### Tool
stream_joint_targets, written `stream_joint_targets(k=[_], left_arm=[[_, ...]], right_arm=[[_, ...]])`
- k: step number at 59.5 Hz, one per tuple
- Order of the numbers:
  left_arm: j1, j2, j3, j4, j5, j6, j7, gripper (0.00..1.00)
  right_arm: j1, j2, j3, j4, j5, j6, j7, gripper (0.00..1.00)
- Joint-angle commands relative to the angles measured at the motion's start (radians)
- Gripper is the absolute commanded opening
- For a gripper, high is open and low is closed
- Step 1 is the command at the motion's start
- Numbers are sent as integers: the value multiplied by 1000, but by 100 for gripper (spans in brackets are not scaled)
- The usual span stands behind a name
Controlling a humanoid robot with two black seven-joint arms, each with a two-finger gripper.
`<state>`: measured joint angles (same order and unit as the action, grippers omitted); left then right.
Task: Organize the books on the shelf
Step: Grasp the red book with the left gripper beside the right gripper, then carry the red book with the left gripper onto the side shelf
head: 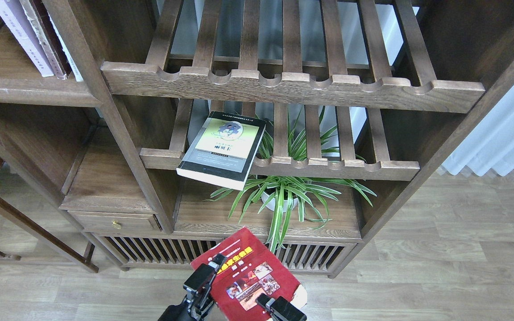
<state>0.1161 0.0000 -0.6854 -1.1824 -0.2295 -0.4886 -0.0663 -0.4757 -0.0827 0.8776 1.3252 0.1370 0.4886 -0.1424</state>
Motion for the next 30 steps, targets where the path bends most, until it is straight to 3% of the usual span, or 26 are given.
stream_joint_targets(k=[1, 16, 30], left_arm=[[-4, 0, 17, 0, -1, 0, 0, 43], [-4, 0, 14, 16, -2, 0, 8, 11], [-10, 0, 12, 35, 1, 0, 31, 8]], right_arm=[[-9, 0, 0, 0, -8, 0, -5, 7], [-15, 1, 1, -1, -8, 0, -5, 8], [-12, 1, 3, -1, -8, 0, -5, 9]])
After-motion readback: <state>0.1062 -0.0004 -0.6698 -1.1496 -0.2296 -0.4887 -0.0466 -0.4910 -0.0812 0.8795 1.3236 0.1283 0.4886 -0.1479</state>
